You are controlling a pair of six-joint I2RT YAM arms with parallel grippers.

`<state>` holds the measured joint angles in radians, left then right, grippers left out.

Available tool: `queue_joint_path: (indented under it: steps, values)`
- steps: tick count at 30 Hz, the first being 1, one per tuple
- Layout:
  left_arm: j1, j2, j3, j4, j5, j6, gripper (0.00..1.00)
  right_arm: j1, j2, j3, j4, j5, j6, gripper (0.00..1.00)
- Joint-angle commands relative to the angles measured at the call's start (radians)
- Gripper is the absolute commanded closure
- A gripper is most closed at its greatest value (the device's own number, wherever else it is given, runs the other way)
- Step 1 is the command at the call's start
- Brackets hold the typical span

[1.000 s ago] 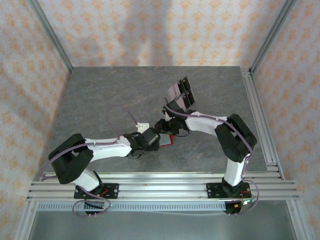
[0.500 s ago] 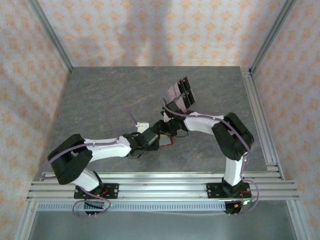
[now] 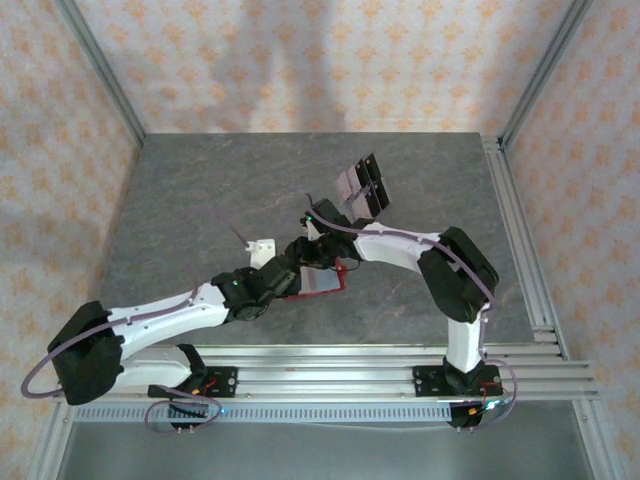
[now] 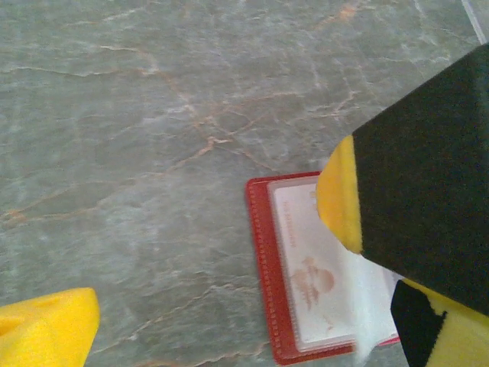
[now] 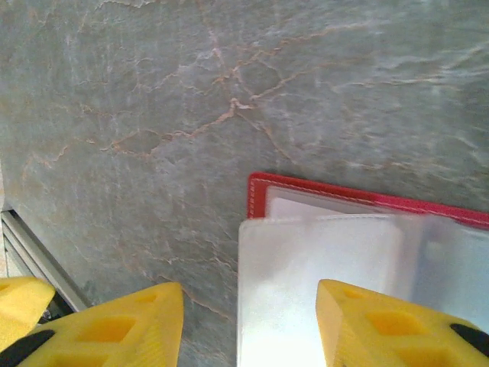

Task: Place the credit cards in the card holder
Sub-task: Flip over the card slot on the card holder, then pick up the credit card from the storage box.

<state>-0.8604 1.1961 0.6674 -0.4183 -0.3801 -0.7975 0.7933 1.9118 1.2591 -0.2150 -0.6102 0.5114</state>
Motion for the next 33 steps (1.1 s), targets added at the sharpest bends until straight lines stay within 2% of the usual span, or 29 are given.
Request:
queue_joint_path:
  steps: [1,9,14,18,22,26,33]
  values:
    - [0.001,-0.043,-0.018,-0.064,-0.105,-0.067,0.0,0.03,0.068,0.031,-0.033,0.004,0.018,0.51]
    - [0.007,-0.097,-0.052,-0.093,-0.189,-0.152,0.0,0.043,0.11,0.075,-0.049,0.003,0.031,0.52]
    - [0.041,-0.156,-0.095,-0.07,-0.192,-0.172,0.0,0.02,0.026,0.141,-0.136,0.017,-0.02,0.51]
    - [0.083,-0.186,-0.124,-0.03,-0.163,-0.16,0.0,-0.052,-0.05,0.188,-0.213,0.065,-0.062,0.51]
    - [0.13,-0.186,-0.13,0.014,-0.128,-0.112,0.0,-0.149,-0.068,0.281,-0.375,0.183,-0.168,0.51]
    - [0.149,-0.134,-0.105,0.068,-0.125,-0.015,0.0,-0.242,-0.017,0.404,-0.531,0.308,-0.271,0.51]
    - [0.149,-0.076,-0.057,0.126,-0.205,0.131,0.0,-0.297,0.104,0.558,-0.673,0.519,-0.392,0.52]
